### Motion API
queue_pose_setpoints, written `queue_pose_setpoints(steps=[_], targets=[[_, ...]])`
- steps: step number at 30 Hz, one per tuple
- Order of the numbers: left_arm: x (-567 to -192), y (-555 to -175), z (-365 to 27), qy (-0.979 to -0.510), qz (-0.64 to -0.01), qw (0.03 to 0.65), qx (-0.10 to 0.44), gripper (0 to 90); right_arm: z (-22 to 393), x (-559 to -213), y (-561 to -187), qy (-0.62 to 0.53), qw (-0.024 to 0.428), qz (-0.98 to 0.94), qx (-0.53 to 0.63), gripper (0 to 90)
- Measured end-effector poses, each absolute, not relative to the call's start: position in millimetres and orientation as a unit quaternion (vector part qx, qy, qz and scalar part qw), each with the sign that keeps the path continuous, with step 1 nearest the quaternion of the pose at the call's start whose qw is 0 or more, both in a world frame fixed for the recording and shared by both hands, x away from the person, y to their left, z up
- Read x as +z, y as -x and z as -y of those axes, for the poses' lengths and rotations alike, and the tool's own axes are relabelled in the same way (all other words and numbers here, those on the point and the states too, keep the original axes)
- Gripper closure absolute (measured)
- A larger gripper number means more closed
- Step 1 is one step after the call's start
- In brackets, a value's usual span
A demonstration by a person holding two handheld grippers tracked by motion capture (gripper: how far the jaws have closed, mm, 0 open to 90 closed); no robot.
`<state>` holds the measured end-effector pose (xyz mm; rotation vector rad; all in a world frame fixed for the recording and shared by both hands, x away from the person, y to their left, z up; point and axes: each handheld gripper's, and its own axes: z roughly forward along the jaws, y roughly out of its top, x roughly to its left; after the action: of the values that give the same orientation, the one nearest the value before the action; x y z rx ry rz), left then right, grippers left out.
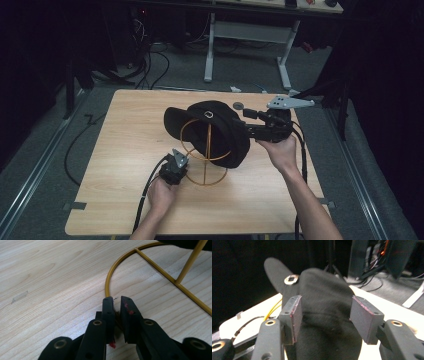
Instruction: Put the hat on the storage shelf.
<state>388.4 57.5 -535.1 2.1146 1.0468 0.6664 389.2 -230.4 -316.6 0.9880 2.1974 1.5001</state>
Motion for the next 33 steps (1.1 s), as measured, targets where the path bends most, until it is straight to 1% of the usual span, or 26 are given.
queue_pose_setpoints(steps=[1,2,5,6,7,10,12,16,21,26,27,28,33], targets=[[-535,-388,-57,-0.812,-0.402,0.338,0.256,81.9,230,-317,-389,-0.344,0.151,-0.765,0.522,44.3],[-535,-389,-58,-0.812,-0.402,0.338,0.254,82.0,229,-318,-390,-0.342,0.141,-0.768,0.523,46.3],[-535,-389,-58,-0.81,-0.404,0.343,0.252,82.1,227,-319,-391,-0.331,0.122,-0.771,0.53,62.8],[-535,-389,-58,-0.81,-0.404,0.342,0.253,82.3,224,-318,-389,-0.323,0.123,-0.775,0.529,73.5],[-535,-389,-57,-0.81,-0.404,0.341,0.254,82.3,224,-318,-389,-0.323,0.123,-0.775,0.529,73.5],[-536,-388,-56,-0.811,-0.402,0.337,0.261,82.5,218,-313,-384,-0.306,0.141,-0.785,0.519,84.0],[-536,-388,-55,-0.812,-0.399,0.335,0.263,82.6,217,-312,-383,-0.303,0.145,-0.787,0.517,84.7],[-536,-387,-52,-0.813,-0.395,0.329,0.273,83.3,205,-303,-377,-0.279,0.171,-0.789,0.52,85.9],[-537,-385,-48,-0.815,-0.388,0.319,0.287,84.1,192,-293,-372,-0.258,0.184,-0.795,0.517,85.9],[-537,-383,-45,-0.816,-0.384,0.311,0.3,85.1,173,-279,-367,-0.238,0.202,-0.798,0.516,85.8],[-538,-383,-43,-0.817,-0.381,0.307,0.306,85.3,165,-274,-365,-0.23,0.212,-0.801,0.51,85.8],[-538,-383,-43,-0.817,-0.381,0.307,0.306,85.4,165,-274,-365,-0.23,0.212,-0.801,0.51,85.8],[-538,-381,-42,-0.82,-0.374,0.295,0.316,85.7,140,-268,-359,-0.21,0.229,-0.815,0.49,85.6]])
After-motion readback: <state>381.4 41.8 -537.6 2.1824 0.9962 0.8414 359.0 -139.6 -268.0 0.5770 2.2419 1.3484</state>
